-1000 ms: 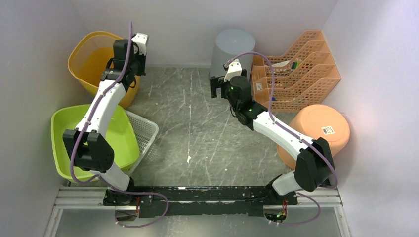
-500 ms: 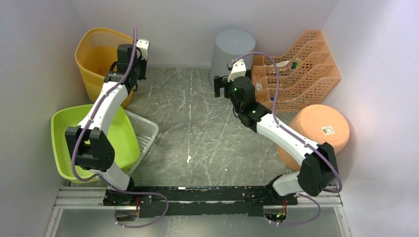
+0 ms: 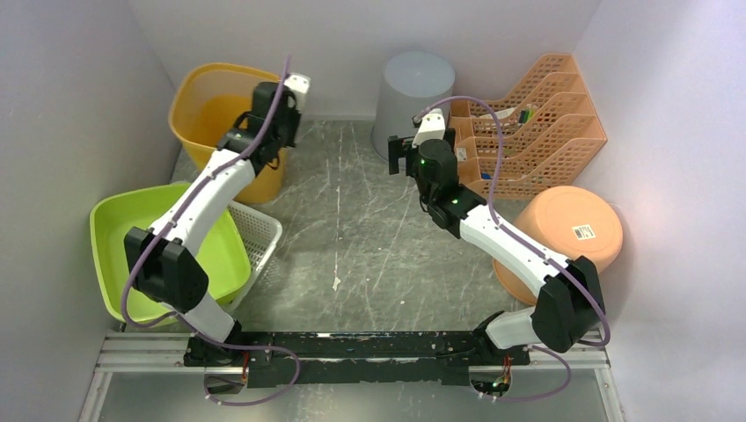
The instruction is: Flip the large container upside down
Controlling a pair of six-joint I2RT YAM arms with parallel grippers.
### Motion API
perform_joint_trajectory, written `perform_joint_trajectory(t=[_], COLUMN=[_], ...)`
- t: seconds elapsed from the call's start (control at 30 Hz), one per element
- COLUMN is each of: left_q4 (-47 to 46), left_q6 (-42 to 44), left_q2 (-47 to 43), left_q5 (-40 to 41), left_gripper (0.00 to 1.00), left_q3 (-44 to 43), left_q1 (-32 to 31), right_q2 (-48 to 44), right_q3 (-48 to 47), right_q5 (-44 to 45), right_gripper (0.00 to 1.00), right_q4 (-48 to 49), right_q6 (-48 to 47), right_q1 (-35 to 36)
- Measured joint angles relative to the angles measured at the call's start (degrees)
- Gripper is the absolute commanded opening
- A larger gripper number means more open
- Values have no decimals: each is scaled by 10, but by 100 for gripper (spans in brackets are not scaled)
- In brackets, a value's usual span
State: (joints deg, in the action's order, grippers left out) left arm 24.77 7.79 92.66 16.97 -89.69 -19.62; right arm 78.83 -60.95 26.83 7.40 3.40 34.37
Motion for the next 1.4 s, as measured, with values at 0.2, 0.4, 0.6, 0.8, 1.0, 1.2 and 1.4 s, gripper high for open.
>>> perform_joint_trajectory(t=[0.2,0.4,0.6,0.8,1.0,1.2,1.4], left_q4=[15,-2,-24,-70,-113,-169,-263], left_q6=[-52,-106,-150,-186,-203,-250,-339], left_q2=[-32,-79,-96,-102,-113,-137,-180], left_q5=[-6,-8,-9,-26,-39,-87,-153], left_gripper=[7,7,7,7,7,7,7], left_q3=[-9,18,55,92,118,118,179], left_q1=[-146,-234,-274,-305,-321,-331,-338], right_q2=[-2,-26,-52,-54,-67,-69,-69], right_q3=[3,3,-5,-21,-21,-22,-22], right_q5=[12,15,19,23,8,-16,-36], right_gripper=[100,100,100,100,100,100,100], right_q4=[0,-12,-17,-28,-47,-56,-57], right_q6=[8,10,7,6,24,54,72], right_q1=[-5,-22,-41,-77,-147,-193,-217])
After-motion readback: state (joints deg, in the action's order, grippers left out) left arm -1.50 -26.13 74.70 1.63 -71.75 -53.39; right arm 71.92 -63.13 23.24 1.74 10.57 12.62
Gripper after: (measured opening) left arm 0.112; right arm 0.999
